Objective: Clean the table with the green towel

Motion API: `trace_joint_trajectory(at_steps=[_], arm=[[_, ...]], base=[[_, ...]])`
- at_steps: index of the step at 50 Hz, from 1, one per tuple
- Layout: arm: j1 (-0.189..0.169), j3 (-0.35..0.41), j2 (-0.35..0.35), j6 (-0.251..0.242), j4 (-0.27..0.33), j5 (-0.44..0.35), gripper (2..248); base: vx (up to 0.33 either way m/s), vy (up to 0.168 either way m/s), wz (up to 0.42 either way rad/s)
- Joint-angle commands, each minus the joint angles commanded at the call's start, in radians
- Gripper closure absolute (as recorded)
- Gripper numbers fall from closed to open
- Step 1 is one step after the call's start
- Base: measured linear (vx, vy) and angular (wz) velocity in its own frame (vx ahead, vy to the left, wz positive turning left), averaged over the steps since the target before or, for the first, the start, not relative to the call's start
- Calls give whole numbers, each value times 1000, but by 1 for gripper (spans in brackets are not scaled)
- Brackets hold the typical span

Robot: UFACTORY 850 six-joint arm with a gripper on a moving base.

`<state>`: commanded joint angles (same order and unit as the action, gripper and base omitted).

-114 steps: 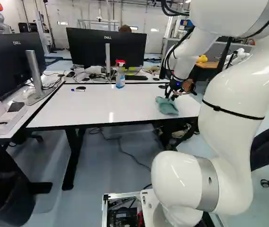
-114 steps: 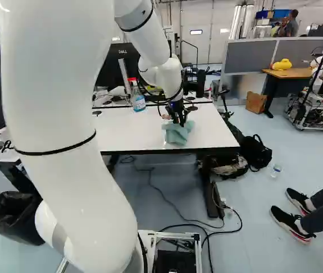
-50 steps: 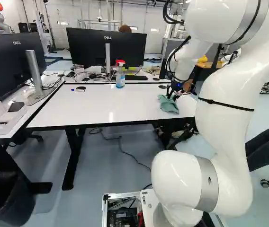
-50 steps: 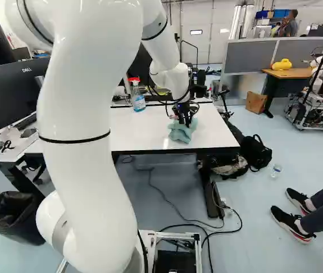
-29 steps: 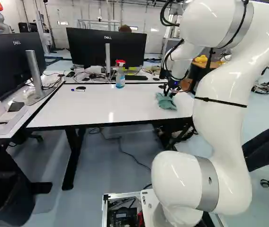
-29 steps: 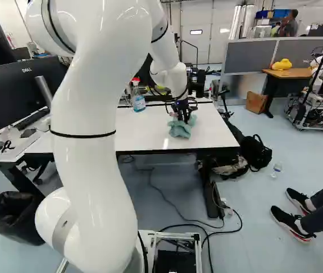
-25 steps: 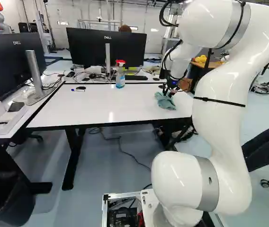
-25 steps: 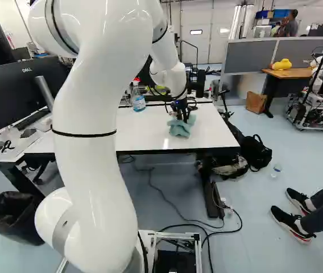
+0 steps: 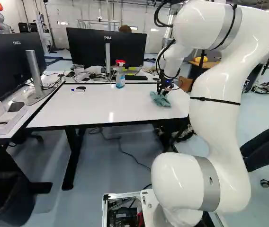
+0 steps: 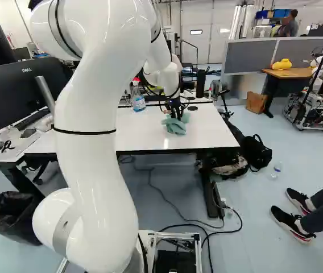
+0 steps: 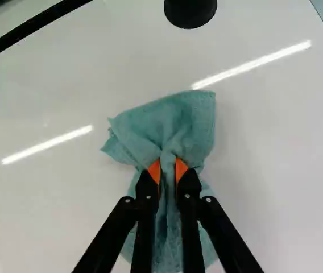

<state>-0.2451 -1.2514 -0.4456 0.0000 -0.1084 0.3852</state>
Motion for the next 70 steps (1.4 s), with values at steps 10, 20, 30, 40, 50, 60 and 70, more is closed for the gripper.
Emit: trace_joint_trajectory(at_steps=[10, 20, 30, 40, 50, 60, 70], arm=[[8, 49, 37, 0, 0, 0, 200], [8, 104, 79, 0, 0, 0, 200], [0, 155, 120, 0, 0, 0, 200], [-17, 202, 157, 0, 0, 0, 200], [-47, 231, 180, 0, 0, 0, 200], [-82, 237, 186, 0, 0, 0, 200], [-114, 216, 169, 0, 0, 0, 200]], base=[[0, 0, 0], [0, 0, 0], [0, 0, 0], [0, 0, 0], [0, 0, 0], [0, 0, 0], [0, 0, 0]])
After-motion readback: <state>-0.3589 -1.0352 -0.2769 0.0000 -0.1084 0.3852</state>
